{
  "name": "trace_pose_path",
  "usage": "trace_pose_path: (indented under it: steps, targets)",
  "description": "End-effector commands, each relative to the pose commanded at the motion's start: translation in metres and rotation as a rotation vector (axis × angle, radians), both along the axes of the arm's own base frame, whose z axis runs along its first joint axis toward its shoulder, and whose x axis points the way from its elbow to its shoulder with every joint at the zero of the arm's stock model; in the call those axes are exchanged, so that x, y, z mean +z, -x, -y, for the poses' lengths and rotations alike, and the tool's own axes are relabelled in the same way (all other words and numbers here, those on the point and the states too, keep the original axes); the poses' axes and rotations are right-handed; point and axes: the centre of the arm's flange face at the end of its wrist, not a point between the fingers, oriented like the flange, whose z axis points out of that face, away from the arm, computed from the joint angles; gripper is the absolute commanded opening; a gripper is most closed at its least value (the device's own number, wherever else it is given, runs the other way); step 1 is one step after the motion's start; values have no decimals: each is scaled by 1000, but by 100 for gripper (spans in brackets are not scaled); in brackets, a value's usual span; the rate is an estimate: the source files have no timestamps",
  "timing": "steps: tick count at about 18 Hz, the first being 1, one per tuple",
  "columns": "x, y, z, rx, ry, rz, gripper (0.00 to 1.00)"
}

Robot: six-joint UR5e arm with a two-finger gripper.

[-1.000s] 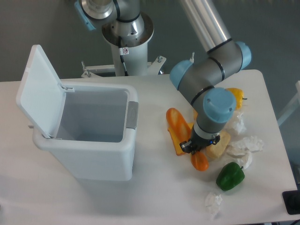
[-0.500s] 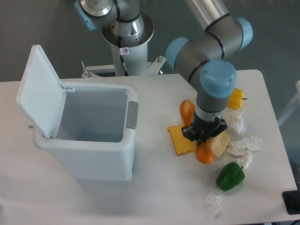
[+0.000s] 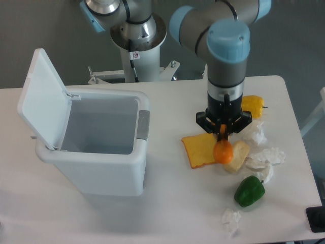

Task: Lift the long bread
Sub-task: 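Raise the gripper holding the baguette vertically above the table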

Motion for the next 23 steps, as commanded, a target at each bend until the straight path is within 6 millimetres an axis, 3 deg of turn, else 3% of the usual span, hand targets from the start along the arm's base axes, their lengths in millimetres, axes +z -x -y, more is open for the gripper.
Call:
trace_pose_path:
  steps: [6, 14, 23]
  targets:
    - [31, -15, -17, -100, -137, 17, 3]
    - [31, -30, -12, -124, -155, 44, 3]
    - [28, -30, -6, -203, -122, 36, 3]
